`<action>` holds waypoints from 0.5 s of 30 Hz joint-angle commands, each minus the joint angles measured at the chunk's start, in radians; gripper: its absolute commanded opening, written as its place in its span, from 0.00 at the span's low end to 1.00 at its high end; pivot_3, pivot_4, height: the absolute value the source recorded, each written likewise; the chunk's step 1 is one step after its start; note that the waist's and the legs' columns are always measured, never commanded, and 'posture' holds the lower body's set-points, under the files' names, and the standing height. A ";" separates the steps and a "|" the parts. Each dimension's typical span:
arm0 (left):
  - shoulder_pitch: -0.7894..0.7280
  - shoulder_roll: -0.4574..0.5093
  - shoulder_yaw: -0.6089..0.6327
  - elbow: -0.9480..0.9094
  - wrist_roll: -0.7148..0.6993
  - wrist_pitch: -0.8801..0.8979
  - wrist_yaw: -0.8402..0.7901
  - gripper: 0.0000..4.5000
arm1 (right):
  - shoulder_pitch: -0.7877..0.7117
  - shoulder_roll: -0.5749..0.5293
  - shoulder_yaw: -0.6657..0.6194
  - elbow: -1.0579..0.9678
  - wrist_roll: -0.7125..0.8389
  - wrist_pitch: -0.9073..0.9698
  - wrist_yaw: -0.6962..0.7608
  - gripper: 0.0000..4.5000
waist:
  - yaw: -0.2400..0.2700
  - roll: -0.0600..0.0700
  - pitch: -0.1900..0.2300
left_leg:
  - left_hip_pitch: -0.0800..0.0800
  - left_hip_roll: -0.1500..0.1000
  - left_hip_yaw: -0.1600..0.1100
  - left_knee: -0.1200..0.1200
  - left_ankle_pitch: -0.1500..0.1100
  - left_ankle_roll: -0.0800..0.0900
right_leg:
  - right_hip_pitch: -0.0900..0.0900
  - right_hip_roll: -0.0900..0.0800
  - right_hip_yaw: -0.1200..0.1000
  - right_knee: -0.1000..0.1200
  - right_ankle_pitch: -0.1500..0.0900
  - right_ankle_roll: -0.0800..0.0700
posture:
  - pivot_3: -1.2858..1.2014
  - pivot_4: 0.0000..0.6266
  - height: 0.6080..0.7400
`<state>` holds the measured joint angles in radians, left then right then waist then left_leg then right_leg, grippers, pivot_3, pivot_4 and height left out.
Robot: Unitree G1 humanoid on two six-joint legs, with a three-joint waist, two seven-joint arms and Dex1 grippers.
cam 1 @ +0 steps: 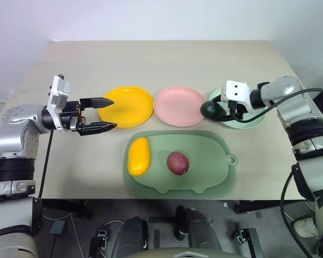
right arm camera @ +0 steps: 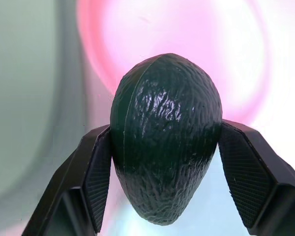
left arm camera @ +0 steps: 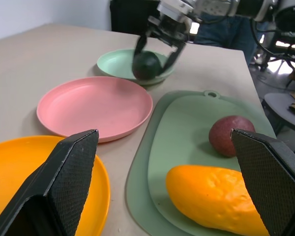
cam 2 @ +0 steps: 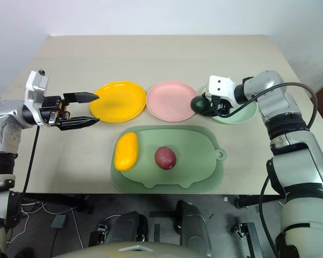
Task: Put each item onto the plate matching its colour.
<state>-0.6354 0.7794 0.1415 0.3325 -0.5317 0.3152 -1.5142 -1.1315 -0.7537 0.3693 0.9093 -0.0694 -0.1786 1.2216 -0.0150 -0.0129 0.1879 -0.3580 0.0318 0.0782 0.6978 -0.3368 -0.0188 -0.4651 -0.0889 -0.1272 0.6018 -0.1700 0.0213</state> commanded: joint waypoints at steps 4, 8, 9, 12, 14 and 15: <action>-0.009 0.011 0.018 -0.017 -0.010 -0.008 -0.005 1.00 | -0.088 -0.001 -0.034 0.126 -0.074 -0.069 -0.041 0.64 | 0.002 0.000 0.000 | 0.000 0.000 0.000 0.000 0.000 0.000 | 0.000 0.000 0.000 0.000 0.000 0.000 | 0.52 0.24 1.00; -0.005 0.011 0.019 -0.021 -0.012 -0.006 -0.001 1.00 | -0.090 -0.022 0.010 0.173 -0.179 -0.159 -0.109 0.64 | 0.001 0.000 0.000 | 0.000 0.000 0.000 0.000 0.000 0.000 | 0.000 0.000 0.000 0.000 0.000 0.000 | 0.52 0.24 1.00; -0.003 0.010 0.019 -0.025 -0.012 -0.005 -0.001 1.00 | -0.093 -0.022 0.009 0.187 -0.193 -0.164 -0.123 0.64 | 0.000 0.000 0.000 | 0.000 0.000 0.000 0.000 0.000 0.000 | 0.000 0.000 0.000 0.000 0.000 0.000 | 0.52 0.24 1.00; 0.001 0.010 0.020 -0.032 -0.015 -0.002 0.002 1.00 | -0.104 -0.034 0.034 0.220 -0.271 -0.213 -0.187 0.64 | 0.000 0.000 0.000 | 0.000 0.000 0.000 0.000 0.000 0.000 | 0.000 0.000 0.001 0.000 0.000 0.000 | 0.52 0.24 1.00; 0.003 0.011 0.020 -0.033 -0.014 -0.002 0.003 1.00 | -0.110 -0.034 0.036 0.238 -0.292 -0.220 -0.199 0.64 | -0.001 0.000 0.000 | 0.000 0.000 0.001 0.000 0.000 0.000 | -0.001 0.000 0.001 0.000 0.000 0.000 | 0.52 0.24 1.00; 0.004 0.012 0.020 -0.033 -0.014 -0.003 0.003 1.00 | -0.113 -0.033 0.041 0.245 -0.310 -0.231 -0.214 0.64 | -0.002 0.000 0.000 | 0.000 0.000 0.001 0.000 0.000 0.000 | -0.001 0.000 0.001 0.000 0.000 0.000 | 0.52 0.24 1.00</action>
<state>-0.6314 0.7796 0.1412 0.3311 -0.5325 0.3175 -1.5110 -1.2012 -0.7678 0.4146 1.1463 -0.3544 -0.3840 1.0369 -0.0166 -0.0128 0.1879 -0.3581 0.0318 0.0789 0.6976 -0.3368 -0.0188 -0.4657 -0.0889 -0.1261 0.6019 -0.1700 0.0213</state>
